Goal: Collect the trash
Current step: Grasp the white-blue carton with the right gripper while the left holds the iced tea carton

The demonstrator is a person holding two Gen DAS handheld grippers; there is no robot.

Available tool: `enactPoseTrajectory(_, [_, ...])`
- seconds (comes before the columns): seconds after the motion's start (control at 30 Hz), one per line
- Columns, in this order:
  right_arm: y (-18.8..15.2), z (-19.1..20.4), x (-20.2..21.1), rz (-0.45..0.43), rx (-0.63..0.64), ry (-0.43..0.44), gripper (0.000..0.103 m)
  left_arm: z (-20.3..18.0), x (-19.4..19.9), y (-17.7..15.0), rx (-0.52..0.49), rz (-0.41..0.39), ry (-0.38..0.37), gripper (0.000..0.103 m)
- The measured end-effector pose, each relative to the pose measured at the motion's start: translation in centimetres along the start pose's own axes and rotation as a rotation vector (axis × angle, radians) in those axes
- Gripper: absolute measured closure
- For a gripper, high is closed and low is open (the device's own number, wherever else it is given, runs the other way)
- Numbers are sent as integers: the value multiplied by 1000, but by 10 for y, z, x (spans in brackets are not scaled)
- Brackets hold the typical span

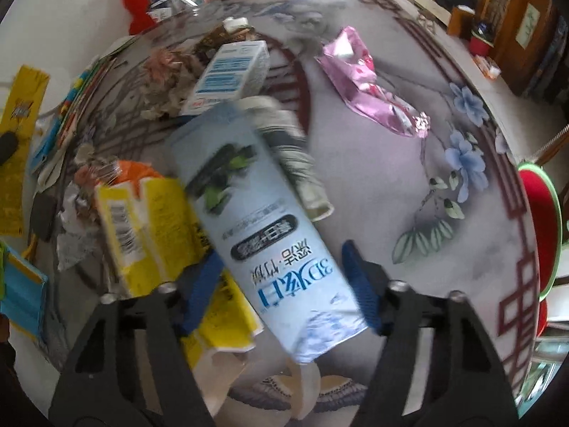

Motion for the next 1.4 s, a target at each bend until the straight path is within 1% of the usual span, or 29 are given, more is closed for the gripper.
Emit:
enactPoseTrajectory(0.13, [0,1,16,-39,2,24,50,-9,3,-1,-3,-7,-10,41])
enactPoseTrajectory(0.27, [1,-3,42,-95,-27,65,52,-17,2,-3,-11,-5,-17,41])
enactPoseTrajectory(0.43, [5,-9,68,-159,-50,84,53,-27,0,-4,-18,0,-28,41])
enactPoseTrajectory(0.53, [6,-13,72,-161,-42,87,54,-36,-1,-5,-33,-1,-36,41])
enactPoseTrajectory(0.6, [1,-15,66,-138,-52,81,54,-42,-3,-7,-39,2,-41,41])
enactPoseTrajectory(0.7, [-6,-20,64,-131,-82,108,54,-46,-3,-9,-43,3,-41,41])
enactPoseTrajectory(0.9, [-3,-30,84,-184,-95,108,54,-49,-6,-14,-43,14,-34,41])
enactPoseTrajectory(0.93, [-2,-32,89,-196,-96,107,55,-51,-8,-15,-46,15,-31,41])
enactPoseTrajectory(0.97, [-1,-33,93,-206,-95,113,75,-52,-9,-15,-48,17,-29,41])
enactPoseTrajectory(1.1, [1,-42,102,-219,-92,112,81,-64,-18,-21,-47,32,-29,41])
enactPoseTrajectory(1.17, [-1,-48,96,-194,-85,111,82,-71,-21,-23,-53,35,-29,41])
enactPoseTrajectory(1.2, [-4,-52,90,-166,-87,125,81,-75,-23,-25,-52,37,-29,41])
enactPoseTrajectory(1.23, [-8,-56,82,-131,-91,136,80,-77,-24,-25,-52,37,-30,41])
enactPoseTrajectory(1.27, [-11,-59,75,-104,-96,139,66,-81,-25,-26,-53,38,-30,41])
enactPoseTrajectory(1.3, [-14,-61,71,-90,-101,141,55,-84,-26,-27,-56,37,-29,41])
enactPoseTrajectory(1.33, [-18,-65,65,-71,-108,148,36,-87,-27,-28,-56,37,-27,41])
enactPoseTrajectory(1.37, [-22,-66,61,-58,-111,152,31,-88,-28,-29,-53,38,-26,41])
enactPoseTrajectory(1.4, [-25,-67,56,-40,-116,154,31,-90,-31,-31,-47,43,-23,41])
Point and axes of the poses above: each gripper's, at about its wrist camera, not at the fingertips, and x roughly against the way its jaws point, z to its left, y to its top, the point moved 5 cm from there along -x, roughly the way its jaws point, and after that the axes turned 10 degrees about x, right-handed, at the moved point
